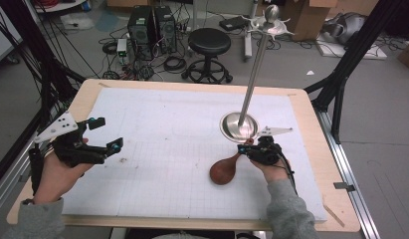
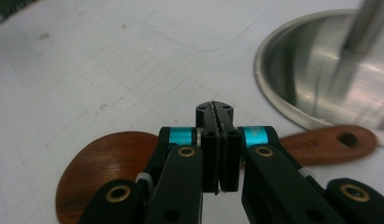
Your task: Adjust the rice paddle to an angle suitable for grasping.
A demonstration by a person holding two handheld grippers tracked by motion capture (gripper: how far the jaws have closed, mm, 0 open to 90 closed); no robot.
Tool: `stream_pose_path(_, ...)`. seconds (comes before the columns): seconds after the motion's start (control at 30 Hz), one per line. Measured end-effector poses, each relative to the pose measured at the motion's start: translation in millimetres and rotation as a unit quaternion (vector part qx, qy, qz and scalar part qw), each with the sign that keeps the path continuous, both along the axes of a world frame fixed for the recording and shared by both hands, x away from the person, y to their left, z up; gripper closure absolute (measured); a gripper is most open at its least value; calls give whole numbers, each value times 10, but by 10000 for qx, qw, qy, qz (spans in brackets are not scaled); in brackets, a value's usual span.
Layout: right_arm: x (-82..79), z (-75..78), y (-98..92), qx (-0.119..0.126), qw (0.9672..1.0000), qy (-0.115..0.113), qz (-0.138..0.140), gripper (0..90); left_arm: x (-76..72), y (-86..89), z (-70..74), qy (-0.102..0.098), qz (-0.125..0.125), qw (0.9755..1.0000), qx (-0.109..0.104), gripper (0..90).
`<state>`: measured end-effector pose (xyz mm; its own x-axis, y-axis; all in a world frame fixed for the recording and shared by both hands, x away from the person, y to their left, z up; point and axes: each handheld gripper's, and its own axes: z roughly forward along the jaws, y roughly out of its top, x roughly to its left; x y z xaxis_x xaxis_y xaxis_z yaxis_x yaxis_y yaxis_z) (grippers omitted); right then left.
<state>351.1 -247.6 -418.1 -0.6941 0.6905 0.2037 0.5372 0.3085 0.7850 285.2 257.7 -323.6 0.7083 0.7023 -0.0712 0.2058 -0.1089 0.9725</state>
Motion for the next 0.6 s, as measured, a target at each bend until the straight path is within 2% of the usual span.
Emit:
stream_pose_path(0.03, 21, -24, 67, -87, 9999, 32, 59, 898, 6, -8, -7, 9, -7, 10000, 2, 39)
stream_pose_path(0.07, 83, -80, 179, -370, 9992, 83, 118, 898, 10, -14, -12, 26, -17, 10000, 1, 39)
stream_pose_path(0.1, 110, -104, 219, -409, 9990, 120, 122, 898, 17, -18, -17, 19, -26, 10000, 12, 39)
stream_pose_path(0.2, 152, -144, 265, -390, 9990, 162, 131, 897, 26, -24, -25, 36, -50, 10000, 17, 39)
stream_pose_path(0.27, 197, -194, 299, -397, 9987, 267, 188, 898, 32, -25, -34, 47, -38, 10000, 8, 39)
stream_pose_path(0.4, 196, -204, 348, -397, 9984, 331, 226, 898, 37, -17, -45, 71, -39, 10000, 29, 39)
stream_pose_path(0.43, 192, -205, 367, -448, 9978, 381, 294, 898, 37, -15, -44, 66, -37, 10000, 31, 39)
stream_pose_path(0.47, 176, -227, 404, -608, 9958, 496, 469, 898, 35, -15, -41, 66, -30, 10000, 27, 39)
stream_pose_path(0.53, 163, -226, 409, -633, 9958, 461, 475, 899, 32, -13, -35, 54, -30, 10000, 21, 39)
stream_pose_path(0.6, 140, -219, 405, -636, 9949, 529, 570, 900, 31, -14, -34, 46, -28, 10000, 17, 39)
